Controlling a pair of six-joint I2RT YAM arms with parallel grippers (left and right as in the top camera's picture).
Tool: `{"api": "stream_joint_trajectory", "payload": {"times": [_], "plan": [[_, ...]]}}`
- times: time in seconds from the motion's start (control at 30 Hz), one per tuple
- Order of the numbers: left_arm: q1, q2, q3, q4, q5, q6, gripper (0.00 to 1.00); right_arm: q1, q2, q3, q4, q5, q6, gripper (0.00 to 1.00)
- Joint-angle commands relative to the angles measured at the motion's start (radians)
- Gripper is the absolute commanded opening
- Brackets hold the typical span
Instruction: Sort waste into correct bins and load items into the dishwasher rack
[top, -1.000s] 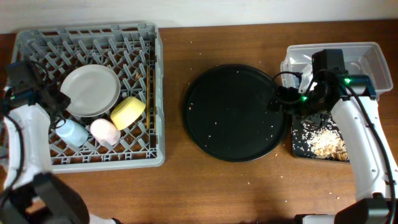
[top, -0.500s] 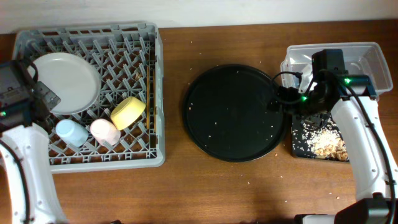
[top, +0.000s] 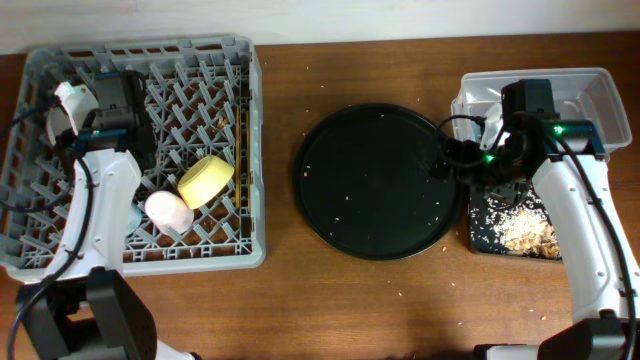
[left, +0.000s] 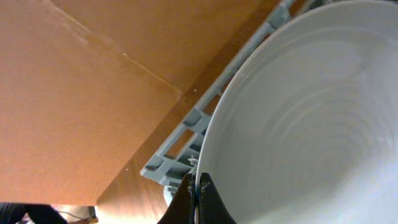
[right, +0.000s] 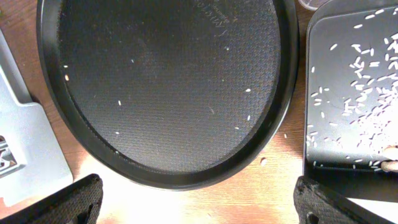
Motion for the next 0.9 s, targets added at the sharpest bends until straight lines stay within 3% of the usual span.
{"api": "stream_joint_trajectory", "payload": {"times": [0.0,0.07,0.1,0.13,0.2,0.23,0.27,0.3,0.33,0.37,0.57,0.63,0.73,0.87], "plan": [[-0.025,0.009,0.007,0.003,0.096,0.068,0.07,-0.001,0.001,0.010,0.001,-0.005,0.005,0.98],[-0.056,0.009,0.007,0.003,0.096,0.083,0.15,-0.001,0.001,0.010,0.001,-0.005,0.005,0.98],[-0.069,0.009,0.007,-0.007,0.096,0.083,0.27,-0.001,0.001,0.010,0.000,-0.005,0.005,0.98],[-0.097,-0.002,0.007,-0.046,0.098,0.082,0.57,-0.001,0.001,0.010,0.001,-0.005,0.005,0.99],[-0.148,-0.047,0.008,-0.105,0.159,0.082,0.82,-0.001,0.001,0.010,0.001,-0.005,0.005,0.99],[-0.186,-0.111,0.008,-0.148,0.305,0.082,0.95,-0.001,0.001,0.010,0.000,-0.005,0.005,0.98],[-0.199,-0.144,0.008,-0.166,0.394,0.082,0.99,-0.001,0.001,0.010,0.001,-0.005,0.005,0.98],[-0.211,-0.186,0.008,-0.187,0.505,0.082,0.99,-0.001,0.001,0.010,0.001,-0.005,0.005,0.98],[-0.243,-0.322,0.008,-0.249,0.785,0.081,0.99,-0.001,0.001,0.010,0.001,-0.005,0.005,0.98],[-0.292,-0.439,0.008,-0.297,0.829,0.081,0.99,-0.001,0.001,0.010,0.001,-0.005,0.005,0.98],[-0.402,-0.630,0.007,-0.346,0.830,0.082,0.99,-0.001,0.001,0.010,0.000,-0.005,0.005,0.99],[-0.402,-0.648,0.008,-0.376,0.841,0.082,0.99,-0.001,0.001,0.010,0.001,-0.005,0.005,0.98],[-0.402,-0.650,0.007,-0.406,0.988,0.082,0.99,-0.001,0.001,0.010,0.000,-0.005,0.005,0.99],[-0.402,-0.648,0.007,-0.513,0.991,0.082,0.99,-0.001,0.001,0.010,0.001,-0.005,0.005,0.98]]}}
